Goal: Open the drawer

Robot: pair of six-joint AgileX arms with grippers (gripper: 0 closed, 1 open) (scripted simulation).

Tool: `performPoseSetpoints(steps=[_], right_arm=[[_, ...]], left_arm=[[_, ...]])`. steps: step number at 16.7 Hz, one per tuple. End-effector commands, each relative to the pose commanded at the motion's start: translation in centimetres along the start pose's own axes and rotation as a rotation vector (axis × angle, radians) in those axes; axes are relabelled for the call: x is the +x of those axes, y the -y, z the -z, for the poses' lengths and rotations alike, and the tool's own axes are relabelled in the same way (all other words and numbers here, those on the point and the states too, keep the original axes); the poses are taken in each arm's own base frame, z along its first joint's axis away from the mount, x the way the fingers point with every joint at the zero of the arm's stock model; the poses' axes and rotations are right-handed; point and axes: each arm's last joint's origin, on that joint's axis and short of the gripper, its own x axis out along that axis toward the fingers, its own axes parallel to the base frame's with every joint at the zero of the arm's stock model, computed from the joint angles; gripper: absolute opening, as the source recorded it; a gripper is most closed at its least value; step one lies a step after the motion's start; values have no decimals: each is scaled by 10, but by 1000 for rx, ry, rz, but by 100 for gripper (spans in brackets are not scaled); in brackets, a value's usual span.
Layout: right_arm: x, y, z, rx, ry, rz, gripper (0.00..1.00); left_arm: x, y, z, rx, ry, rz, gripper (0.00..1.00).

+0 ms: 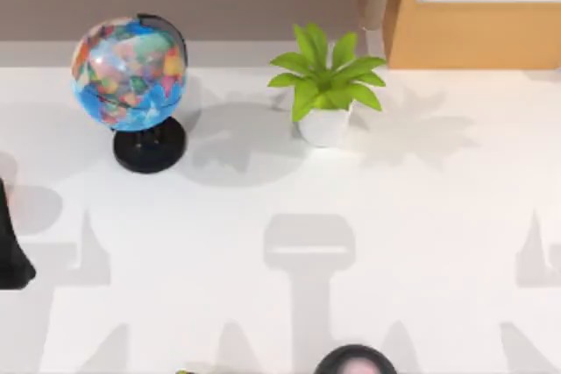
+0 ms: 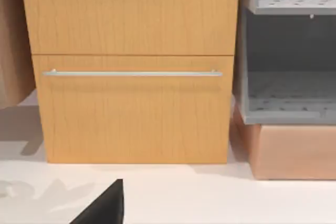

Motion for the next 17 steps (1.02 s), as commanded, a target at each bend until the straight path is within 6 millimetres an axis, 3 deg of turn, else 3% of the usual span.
performPoseSetpoints(steps=[4, 9, 13, 17], right_arm=[[1, 2, -8, -1, 17, -5, 100], [16, 17, -46, -8, 41, -13, 100], [46, 47, -71, -1, 8, -9, 100], [73, 85, -82, 8, -10, -4, 100]], left_arm=[[0, 0, 0, 0, 0, 0, 100], [0, 0, 0, 0, 0, 0, 100], [0, 0, 0, 0, 0, 0, 100], [0, 0, 0, 0, 0, 0, 100]])
